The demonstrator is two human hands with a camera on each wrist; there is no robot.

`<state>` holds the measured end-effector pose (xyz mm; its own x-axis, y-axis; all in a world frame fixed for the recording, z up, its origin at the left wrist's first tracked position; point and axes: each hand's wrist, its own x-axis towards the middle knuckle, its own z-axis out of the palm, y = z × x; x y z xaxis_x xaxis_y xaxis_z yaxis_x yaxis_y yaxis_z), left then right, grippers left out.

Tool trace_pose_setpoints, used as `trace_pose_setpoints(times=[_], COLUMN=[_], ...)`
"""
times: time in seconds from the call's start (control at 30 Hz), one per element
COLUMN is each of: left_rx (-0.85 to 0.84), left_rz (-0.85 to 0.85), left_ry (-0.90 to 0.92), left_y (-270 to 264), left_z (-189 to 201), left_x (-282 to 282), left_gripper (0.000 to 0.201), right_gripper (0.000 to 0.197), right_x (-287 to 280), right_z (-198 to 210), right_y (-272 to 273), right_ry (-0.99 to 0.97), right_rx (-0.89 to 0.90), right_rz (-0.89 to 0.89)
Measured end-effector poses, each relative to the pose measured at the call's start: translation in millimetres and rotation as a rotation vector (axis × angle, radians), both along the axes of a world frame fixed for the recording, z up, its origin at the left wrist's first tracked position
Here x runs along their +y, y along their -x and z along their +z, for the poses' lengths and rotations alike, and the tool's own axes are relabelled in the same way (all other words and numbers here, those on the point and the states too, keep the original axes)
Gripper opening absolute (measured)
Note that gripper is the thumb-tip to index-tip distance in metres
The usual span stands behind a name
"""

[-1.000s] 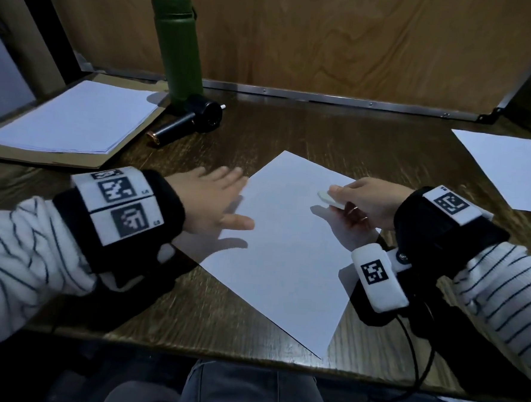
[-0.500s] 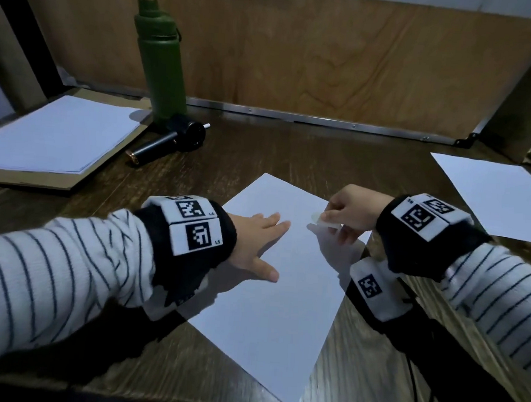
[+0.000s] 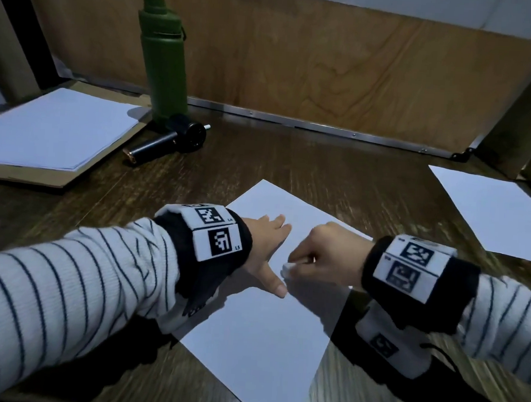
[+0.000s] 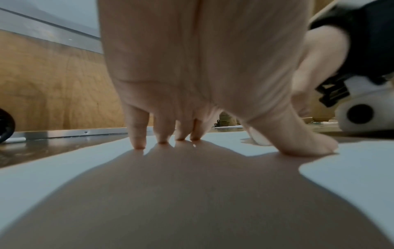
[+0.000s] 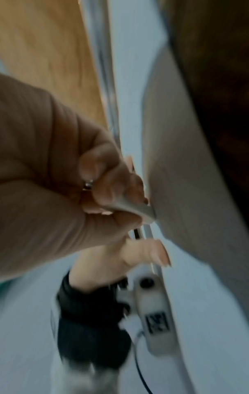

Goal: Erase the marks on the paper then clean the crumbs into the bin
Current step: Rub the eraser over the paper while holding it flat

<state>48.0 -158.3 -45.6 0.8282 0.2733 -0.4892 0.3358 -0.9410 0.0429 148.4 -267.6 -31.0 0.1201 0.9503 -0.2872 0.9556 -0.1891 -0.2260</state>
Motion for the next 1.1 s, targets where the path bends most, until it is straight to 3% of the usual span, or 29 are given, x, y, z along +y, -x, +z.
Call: trace_pose_setpoints(times=[0.07,0.23,0.43,0.63,0.73,0.83,1.0,1.1], left_rx=[-0.004,-0.019,-0.033,-0.023,-0.031,-0.017,0.000,-0.008], left_rz=[-0.001,-0.011,0.000,-0.003,-0.002,-0.003,0.001,0.010], left_ry=[0.008,0.016,0.033,0.021,0.020,0.011,0.006,0.012], left_y=[0.3,0.6,1.7,1.5,1.0,1.1,2.0,2.3], left_z=[0.5,-0.8,-2.2,-1.7,-0.3,1.2,2.3,1.6], left_x=[0.2,2.3,1.8,2.3,0.7,-0.8,-2.0,-1.9], left_gripper=[0.115,0.117,0.117,0.117,0.117,0.117,0.121,0.121], right_gripper=[0.031,0.047,0.035,0.032,0.029,0.035,0.031,0.041], right_x=[3.1,22.8,-6.9,16.3,-0.4,-11.2,11.9,2.8], right_z=[1.2,-4.4,-11.7,-13.7,-17.7,-15.7,-18.2,-19.8], right_y=[-16.7,-46.0,-6.8,-41.0,-12.4,-4.5,-38.5,-26.4], right_ry=[-0.004,-0.237,-0.134,-0.278,-0.331,-0.188,-0.341,-0.318], right_rx=[-0.002,-0.095,0.001,-0.112,-0.058,0.004,-0.149,-0.087], right_rz=[-0.047,-0.205,0.094,-0.169,-0.042,0.144,-0.202,-0.077])
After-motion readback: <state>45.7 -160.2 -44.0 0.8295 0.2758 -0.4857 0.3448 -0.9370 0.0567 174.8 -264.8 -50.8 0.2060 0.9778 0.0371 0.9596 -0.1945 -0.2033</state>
